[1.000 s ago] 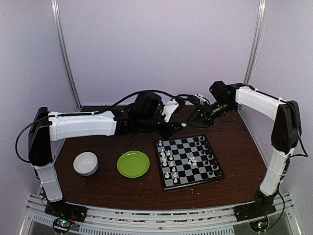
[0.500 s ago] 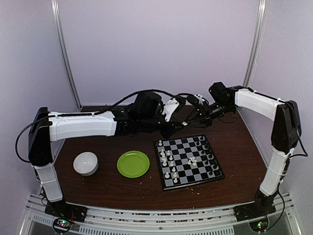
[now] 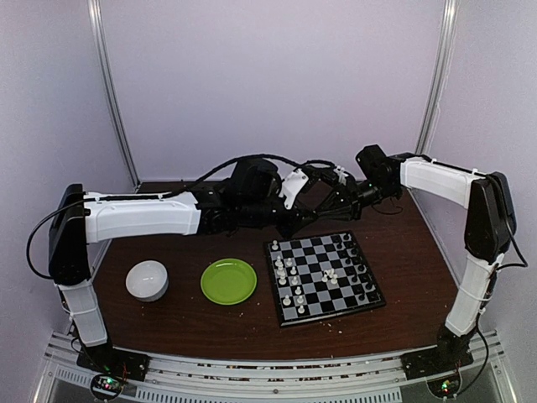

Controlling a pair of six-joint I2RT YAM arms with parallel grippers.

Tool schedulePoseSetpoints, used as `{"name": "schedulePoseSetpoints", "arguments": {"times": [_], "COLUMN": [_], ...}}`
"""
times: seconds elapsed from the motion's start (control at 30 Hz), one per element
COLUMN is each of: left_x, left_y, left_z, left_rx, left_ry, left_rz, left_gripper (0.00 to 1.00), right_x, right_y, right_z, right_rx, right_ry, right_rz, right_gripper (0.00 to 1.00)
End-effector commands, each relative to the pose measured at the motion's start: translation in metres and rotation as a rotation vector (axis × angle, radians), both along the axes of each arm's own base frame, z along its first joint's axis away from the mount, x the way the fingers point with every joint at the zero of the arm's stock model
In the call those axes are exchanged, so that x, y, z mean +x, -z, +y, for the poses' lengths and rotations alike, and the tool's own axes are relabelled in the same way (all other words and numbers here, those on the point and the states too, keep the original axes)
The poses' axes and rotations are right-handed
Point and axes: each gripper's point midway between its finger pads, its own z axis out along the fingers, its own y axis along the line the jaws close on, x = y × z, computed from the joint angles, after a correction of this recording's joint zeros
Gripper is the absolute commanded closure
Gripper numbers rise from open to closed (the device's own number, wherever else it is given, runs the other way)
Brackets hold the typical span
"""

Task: Set up the chess pieces on the board
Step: Pass from the left arm to the right

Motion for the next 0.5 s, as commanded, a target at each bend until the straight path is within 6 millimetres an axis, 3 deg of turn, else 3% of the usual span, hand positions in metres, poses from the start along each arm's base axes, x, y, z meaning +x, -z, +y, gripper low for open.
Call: {"name": "schedulePoseSetpoints", "arguments": {"times": [0.0, 0.23, 0.47], "left_x": [-0.003, -0.003, -0.008], "left_y": [-0.022, -0.015, -0.020], "left_z": [-0.005, -0.002, 0.015], "left_rx": [-0.070, -0.047, -0.027], "left_ry": [0.010, 0.001, -0.021], "left_rz": [-0.032, -0.039, -0.042], "left_gripper": [0.81, 0.61, 0.54], "right_x": [-0.002, 0.002, 0.008], "right_y": [-0.007, -0.006, -0.012], "right_z": [0.003, 0.004, -0.013], "right_rx": [0.041, 0.035, -0.039], "right_ry": [-0.018, -0.012, 0.032], "right_rz": [-0.010, -0.031, -0.149], "right_gripper": [0.86, 0.96, 0.99]}}
